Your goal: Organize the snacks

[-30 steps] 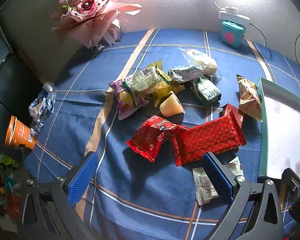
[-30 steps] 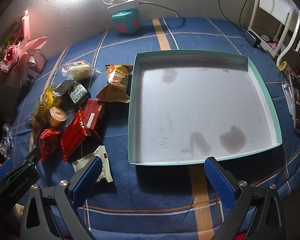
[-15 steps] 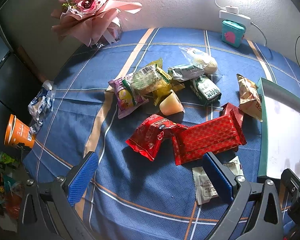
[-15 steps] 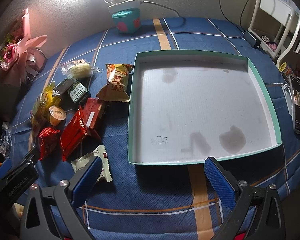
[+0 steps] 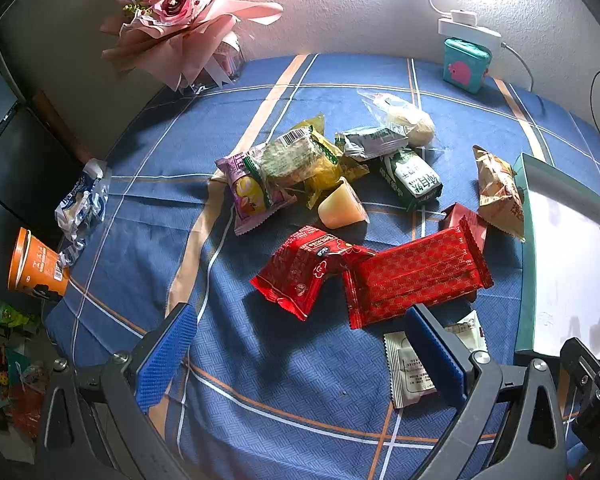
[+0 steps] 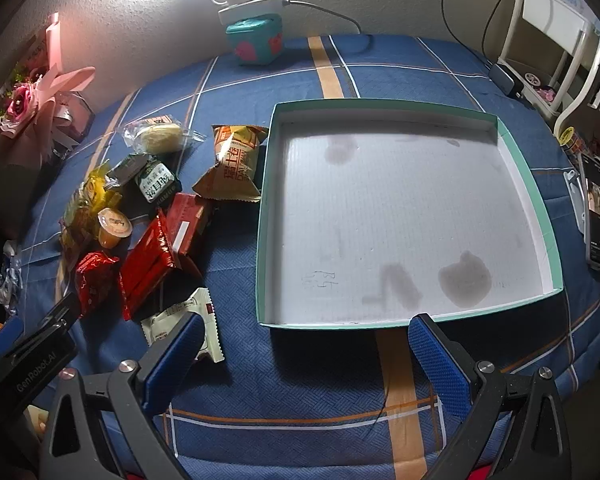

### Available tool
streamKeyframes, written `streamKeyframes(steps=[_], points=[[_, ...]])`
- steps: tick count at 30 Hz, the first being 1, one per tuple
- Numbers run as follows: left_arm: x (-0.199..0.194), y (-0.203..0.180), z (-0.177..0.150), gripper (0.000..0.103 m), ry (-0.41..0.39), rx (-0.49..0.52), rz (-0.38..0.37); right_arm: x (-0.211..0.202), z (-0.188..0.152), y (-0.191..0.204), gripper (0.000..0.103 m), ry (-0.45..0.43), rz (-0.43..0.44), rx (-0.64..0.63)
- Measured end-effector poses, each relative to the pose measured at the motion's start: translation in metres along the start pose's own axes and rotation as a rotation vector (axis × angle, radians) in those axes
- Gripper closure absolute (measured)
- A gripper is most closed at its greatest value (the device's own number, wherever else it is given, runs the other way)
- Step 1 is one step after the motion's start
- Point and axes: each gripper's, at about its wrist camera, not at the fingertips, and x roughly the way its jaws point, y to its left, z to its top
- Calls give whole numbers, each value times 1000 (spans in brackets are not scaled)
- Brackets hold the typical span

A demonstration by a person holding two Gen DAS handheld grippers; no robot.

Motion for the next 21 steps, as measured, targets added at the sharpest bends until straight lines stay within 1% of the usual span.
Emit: streamKeyframes(steps=[21], points=[[2,-1,-3,0,5,1,-4,2,0,3,0,9,-5,-18]])
